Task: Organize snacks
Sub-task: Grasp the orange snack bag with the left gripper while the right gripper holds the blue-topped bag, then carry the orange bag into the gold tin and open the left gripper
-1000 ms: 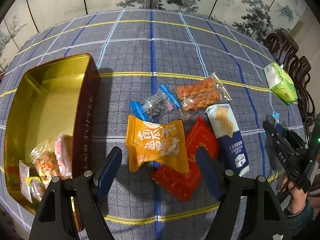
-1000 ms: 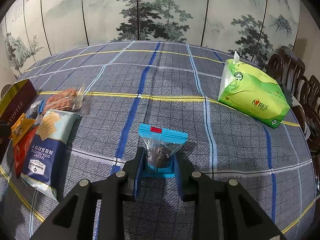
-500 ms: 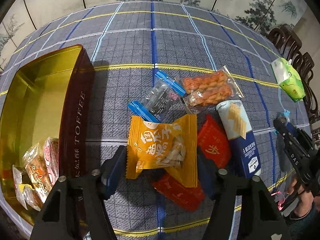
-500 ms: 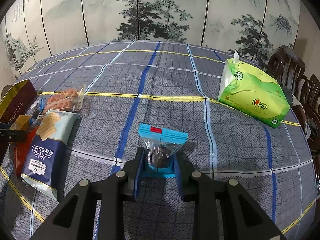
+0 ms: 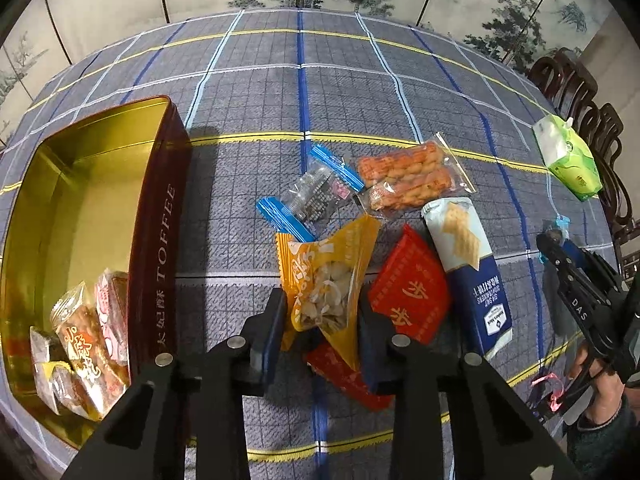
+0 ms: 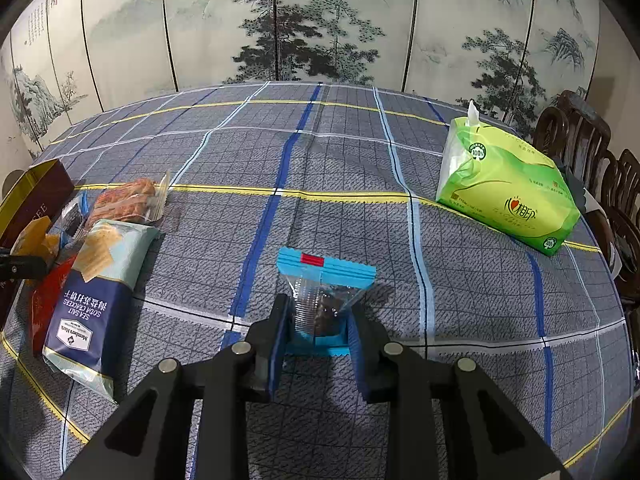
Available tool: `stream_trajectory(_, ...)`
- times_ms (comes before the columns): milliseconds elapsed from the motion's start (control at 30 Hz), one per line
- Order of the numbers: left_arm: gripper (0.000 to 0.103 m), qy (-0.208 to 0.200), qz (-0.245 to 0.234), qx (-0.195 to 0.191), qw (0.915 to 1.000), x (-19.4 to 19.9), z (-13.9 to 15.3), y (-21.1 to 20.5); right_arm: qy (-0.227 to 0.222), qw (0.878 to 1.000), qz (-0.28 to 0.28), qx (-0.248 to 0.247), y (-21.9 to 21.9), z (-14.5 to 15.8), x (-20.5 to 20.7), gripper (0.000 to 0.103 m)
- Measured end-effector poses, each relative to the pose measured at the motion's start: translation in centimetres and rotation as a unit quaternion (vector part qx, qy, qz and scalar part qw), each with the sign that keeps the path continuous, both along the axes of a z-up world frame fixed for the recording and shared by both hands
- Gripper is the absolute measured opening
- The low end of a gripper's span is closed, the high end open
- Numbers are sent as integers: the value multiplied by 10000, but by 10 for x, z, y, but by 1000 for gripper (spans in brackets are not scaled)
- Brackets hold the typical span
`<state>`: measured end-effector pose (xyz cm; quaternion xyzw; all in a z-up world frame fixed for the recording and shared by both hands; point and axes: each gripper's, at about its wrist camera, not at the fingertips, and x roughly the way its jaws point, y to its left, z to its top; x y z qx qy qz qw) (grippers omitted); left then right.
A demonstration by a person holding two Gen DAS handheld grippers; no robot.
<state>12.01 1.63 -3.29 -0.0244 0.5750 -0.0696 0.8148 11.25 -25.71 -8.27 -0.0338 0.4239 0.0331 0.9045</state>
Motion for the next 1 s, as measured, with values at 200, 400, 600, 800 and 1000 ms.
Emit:
stream_trajectory(200,28,-92,-18,35,9999,-6,8,0,0,10000,-1,-2,0,0,0,28)
stream_trajectory(400,28,-162,-41,12,9999,-13,16,2,-1,10000,0,-5,0,0,0,28)
stream_trajectory(600,28,-318,-60,59,9995,-22,29,4,-2,10000,0,-11,0,0,0,29)
stream_trajectory(800,28,-420,-27,51,9991,-29,43,13,-2,10000,-1,-3,0,0,0,29)
stream_trajectory(1000,28,-583,13,85,9983,-35,58,25,-7,10000,0,-31,0,0,0,29)
